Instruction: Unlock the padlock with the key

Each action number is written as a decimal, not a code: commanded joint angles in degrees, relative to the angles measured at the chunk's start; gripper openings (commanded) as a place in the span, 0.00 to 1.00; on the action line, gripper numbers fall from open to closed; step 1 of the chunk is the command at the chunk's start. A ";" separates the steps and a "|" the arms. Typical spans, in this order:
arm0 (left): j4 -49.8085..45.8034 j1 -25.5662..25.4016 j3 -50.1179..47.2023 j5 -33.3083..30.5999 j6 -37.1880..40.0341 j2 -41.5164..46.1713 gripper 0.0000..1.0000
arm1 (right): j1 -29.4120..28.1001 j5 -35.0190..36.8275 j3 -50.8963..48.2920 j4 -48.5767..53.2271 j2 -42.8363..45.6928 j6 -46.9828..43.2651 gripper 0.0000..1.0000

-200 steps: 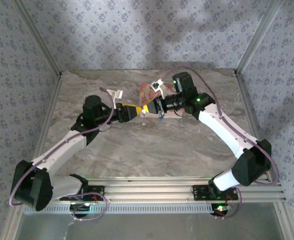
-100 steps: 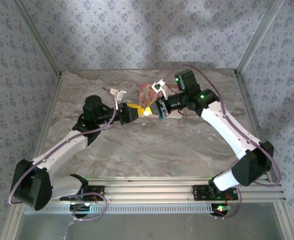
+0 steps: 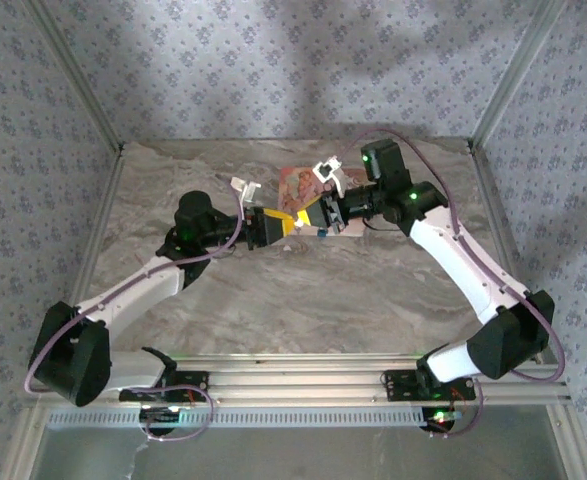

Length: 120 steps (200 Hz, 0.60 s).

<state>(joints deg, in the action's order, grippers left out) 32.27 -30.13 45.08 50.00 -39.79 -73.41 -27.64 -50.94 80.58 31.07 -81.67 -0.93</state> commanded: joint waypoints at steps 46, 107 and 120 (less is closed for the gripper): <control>5.43 -1.04 1.11 2.73 -1.71 -1.94 0.40 | 0.26 -2.41 -1.30 -2.53 1.49 0.93 0.00; 6.27 -1.16 1.41 4.12 -2.11 -2.61 0.05 | 0.30 -2.58 -2.04 -2.85 1.56 1.02 0.00; 6.27 -1.15 1.27 4.08 -2.11 -2.44 0.00 | 0.31 -2.59 -2.38 -3.27 1.52 1.34 0.00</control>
<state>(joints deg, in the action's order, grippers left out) 36.40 -31.05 45.08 52.80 -41.76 -75.66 -27.35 -51.94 78.89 28.73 -81.34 -0.49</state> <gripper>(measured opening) 0.050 0.040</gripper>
